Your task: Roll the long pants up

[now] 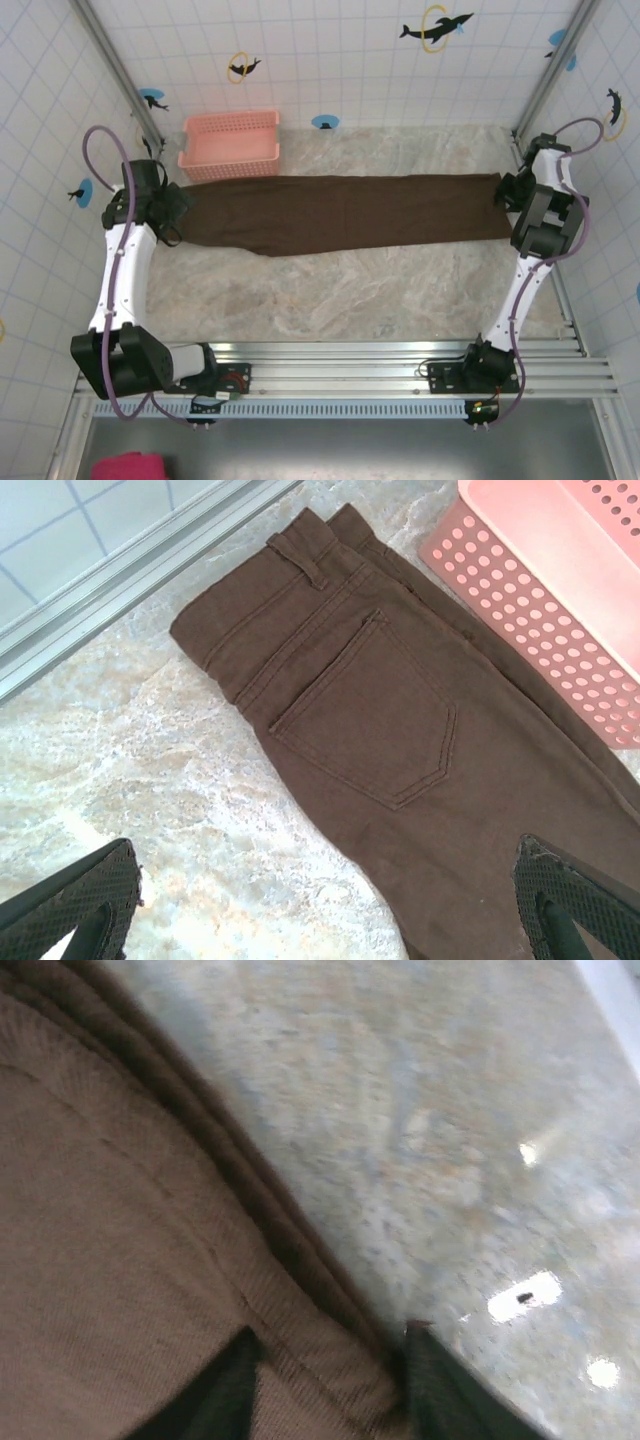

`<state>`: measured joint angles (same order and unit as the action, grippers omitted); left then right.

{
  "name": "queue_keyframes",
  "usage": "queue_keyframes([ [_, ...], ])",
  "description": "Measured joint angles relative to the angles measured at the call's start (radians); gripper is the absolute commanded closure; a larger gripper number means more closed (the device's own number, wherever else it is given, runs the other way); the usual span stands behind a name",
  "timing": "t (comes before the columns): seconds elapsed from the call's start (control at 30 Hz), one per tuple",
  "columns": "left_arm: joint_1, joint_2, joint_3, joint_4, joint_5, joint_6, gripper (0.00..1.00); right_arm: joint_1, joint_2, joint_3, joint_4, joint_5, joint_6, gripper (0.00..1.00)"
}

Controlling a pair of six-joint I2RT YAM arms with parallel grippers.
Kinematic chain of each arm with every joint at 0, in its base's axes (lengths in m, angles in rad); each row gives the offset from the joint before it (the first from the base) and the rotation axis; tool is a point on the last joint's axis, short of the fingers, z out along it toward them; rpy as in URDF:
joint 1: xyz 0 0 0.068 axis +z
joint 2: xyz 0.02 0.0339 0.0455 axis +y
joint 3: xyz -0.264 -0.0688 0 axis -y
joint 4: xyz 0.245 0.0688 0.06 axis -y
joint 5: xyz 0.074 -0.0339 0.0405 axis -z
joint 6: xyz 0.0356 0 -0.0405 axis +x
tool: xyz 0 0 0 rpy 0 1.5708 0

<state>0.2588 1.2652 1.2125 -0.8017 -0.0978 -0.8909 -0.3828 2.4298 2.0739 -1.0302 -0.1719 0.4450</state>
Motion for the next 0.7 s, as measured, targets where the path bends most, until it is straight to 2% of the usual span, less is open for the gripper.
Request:
queue_keyframes([
  [0.03, 0.0, -0.003, 0.0, -0.012, -0.003, 0.0, 0.02, 0.002, 0.005, 0.004, 0.0, -0.015, -0.005, 0.99],
  [0.23, 0.0, -0.004, 0.0, -0.05, -0.01, 0.001, 0.02, 0.015, 0.002, -0.004, 0.01, -0.028, -0.018, 1.0],
  [0.33, 0.0, 0.012, 0.01, -0.067, -0.01, 0.008, 0.03, 0.03, -0.049, -0.086, 0.051, 0.004, -0.026, 1.0],
  [0.5, 0.0, 0.059, 0.04, -0.079, -0.005, 0.047, 0.03, 0.09, -0.188, -0.262, 0.051, 0.154, -0.034, 1.0],
  [0.7, 0.0, 0.121, 0.08, -0.08, 0.023, 0.103, 0.03, 0.116, -0.411, -0.345, 0.011, 0.394, -0.034, 1.0],
])
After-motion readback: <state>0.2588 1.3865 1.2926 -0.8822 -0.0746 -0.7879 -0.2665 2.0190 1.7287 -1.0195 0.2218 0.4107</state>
